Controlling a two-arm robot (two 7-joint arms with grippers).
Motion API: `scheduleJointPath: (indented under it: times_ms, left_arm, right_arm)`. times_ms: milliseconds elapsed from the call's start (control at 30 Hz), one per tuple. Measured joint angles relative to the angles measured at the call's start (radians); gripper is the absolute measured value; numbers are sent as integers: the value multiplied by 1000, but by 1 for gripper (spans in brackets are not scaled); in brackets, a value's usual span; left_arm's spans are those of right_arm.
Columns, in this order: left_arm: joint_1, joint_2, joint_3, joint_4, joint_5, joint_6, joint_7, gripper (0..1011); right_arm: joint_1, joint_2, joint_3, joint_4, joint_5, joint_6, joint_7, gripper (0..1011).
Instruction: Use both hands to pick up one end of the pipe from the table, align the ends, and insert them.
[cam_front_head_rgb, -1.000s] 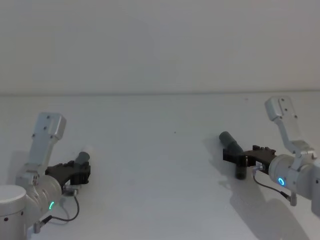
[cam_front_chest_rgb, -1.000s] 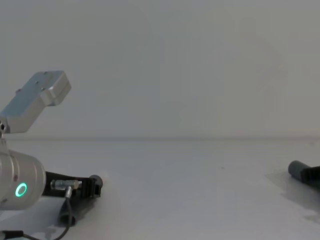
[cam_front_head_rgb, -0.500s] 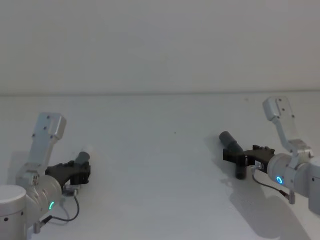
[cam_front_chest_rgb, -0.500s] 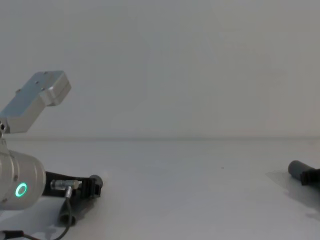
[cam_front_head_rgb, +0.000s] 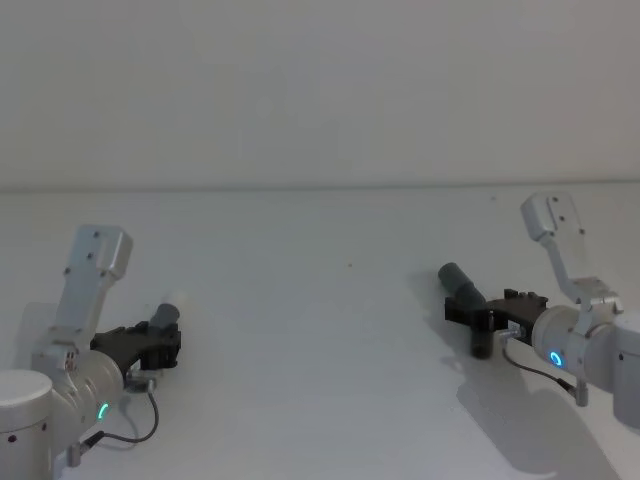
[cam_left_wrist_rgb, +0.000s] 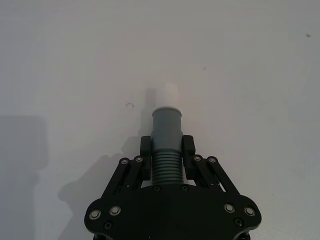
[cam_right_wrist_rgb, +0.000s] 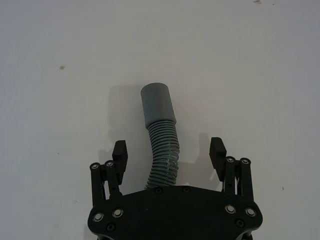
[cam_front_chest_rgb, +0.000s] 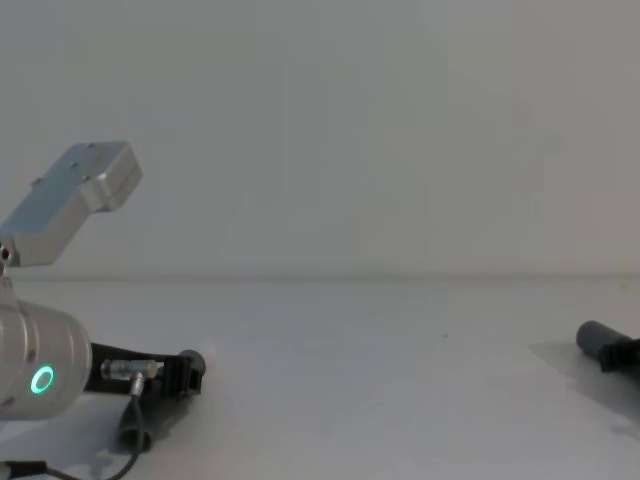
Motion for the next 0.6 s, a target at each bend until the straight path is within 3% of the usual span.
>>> scheduleJointPath:
  times_ms: [600]
  left_arm:
    - [0,0,0,0,0,0,0,329]
  right_arm:
    - [-1,-2,-5,4,-21,10,6,1000]
